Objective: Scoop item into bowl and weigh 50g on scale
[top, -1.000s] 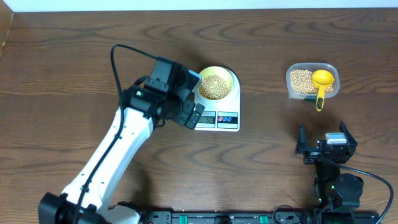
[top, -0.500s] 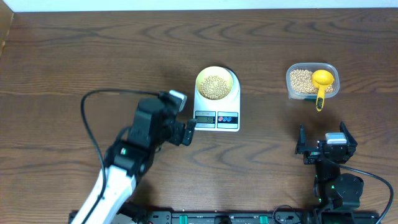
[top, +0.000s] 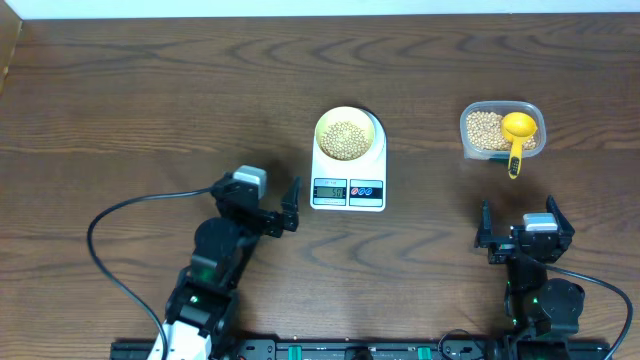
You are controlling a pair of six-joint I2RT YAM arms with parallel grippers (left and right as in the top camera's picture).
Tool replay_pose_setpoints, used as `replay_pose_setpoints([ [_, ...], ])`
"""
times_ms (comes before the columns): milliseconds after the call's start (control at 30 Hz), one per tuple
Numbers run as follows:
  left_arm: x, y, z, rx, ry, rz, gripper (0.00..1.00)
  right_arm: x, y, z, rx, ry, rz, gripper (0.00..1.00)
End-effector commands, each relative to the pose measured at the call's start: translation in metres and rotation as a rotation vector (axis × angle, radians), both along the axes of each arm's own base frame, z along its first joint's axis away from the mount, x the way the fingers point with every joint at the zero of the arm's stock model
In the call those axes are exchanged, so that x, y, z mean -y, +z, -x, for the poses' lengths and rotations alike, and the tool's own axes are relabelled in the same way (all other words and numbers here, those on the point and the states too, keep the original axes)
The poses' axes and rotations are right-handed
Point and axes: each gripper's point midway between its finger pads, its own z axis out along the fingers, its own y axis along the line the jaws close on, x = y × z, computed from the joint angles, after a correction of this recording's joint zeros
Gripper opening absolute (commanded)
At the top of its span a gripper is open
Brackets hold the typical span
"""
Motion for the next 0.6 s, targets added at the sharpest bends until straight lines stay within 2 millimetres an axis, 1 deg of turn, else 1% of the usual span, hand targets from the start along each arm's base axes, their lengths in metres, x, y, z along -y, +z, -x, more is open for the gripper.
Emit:
replay_pose_setpoints([
  [0, -0.019, 0.009, -0.001, 0.054, 0.076, 0.026, 0.98, -0.003, 0.0, 0.0, 0.0, 0.013, 0.015, 0.99],
  [167, -0.039, 0.02, 0.002, 0.11, 0.138, 0.042, 0.98, -0.003, 0.0, 0.0, -0.001, 0.013, 0.015, 0.99],
  [333, -0.059, 0.025, 0.01, 0.173, 0.197, 0.057, 0.98, -0.003, 0.0, 0.0, -0.001, 0.013, 0.015, 0.99],
  [567, -0.077, 0.03, 0.02, 0.254, 0.255, 0.076, 0.98, -0.003, 0.0, 0.0, 0.0, 0.013, 0.015, 0.99],
])
